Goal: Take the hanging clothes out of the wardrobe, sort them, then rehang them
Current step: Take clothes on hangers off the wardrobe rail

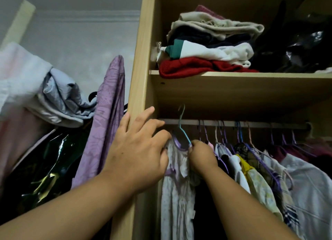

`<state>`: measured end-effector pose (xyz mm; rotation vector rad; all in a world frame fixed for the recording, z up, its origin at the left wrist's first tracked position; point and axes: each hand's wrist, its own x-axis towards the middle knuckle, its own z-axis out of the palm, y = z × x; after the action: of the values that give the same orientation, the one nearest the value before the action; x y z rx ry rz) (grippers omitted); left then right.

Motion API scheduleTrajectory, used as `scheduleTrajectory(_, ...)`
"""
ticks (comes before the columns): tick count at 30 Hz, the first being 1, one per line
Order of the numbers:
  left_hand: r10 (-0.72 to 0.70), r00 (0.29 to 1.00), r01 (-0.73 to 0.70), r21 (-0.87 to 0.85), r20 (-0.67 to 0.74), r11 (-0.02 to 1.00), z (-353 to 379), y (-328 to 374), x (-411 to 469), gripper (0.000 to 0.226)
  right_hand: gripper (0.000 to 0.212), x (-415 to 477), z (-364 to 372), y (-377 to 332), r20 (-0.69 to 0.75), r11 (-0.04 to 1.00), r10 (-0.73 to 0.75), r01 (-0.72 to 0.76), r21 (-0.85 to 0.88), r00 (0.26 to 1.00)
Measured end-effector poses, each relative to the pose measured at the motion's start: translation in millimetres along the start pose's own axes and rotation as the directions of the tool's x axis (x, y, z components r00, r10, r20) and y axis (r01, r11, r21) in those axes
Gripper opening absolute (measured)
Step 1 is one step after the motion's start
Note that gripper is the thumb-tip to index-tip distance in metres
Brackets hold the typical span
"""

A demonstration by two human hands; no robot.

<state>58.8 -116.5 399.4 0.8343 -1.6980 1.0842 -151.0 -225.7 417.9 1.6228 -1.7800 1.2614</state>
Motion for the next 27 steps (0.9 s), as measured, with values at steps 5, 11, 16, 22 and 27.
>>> scheduleTrajectory(5, -0.004, 1.000, 0.004, -0.008, 0.003, 1.000, -2, 0, 0, 0.036, 0.025, -14, -36, -3, -0.075, 0.998, -0.053, 0.055, 0.033, 0.996)
scheduleTrajectory(11, 0.002, 1.000, -0.003, 0.019, 0.031, 1.000, -4, 3, -2, 0.040, 0.023, -50, -89, 9, -0.009, 0.995, -0.091, 0.091, -0.034, 0.996)
scheduleTrajectory(16, 0.100, 0.990, -0.111, 0.116, 0.095, 0.987, 0, 11, -5, 0.029, 0.022, -101, -146, 28, 0.019, 0.994, -0.100, 0.101, -0.036, 0.995)
scheduleTrajectory(22, 0.044, 0.972, 0.010, -0.227, 0.230, 0.974, 11, 56, -5, 0.049, 0.026, -182, -216, 52, 0.180, 0.978, -0.122, 0.149, -0.143, 0.976)
scheduleTrajectory(27, 0.176, 0.902, 0.161, -0.686, 0.395, 0.709, 53, 113, -33, 0.074, 0.039, -256, -256, 62, 0.182, 0.978, -0.033, 0.069, -0.195, 0.983)
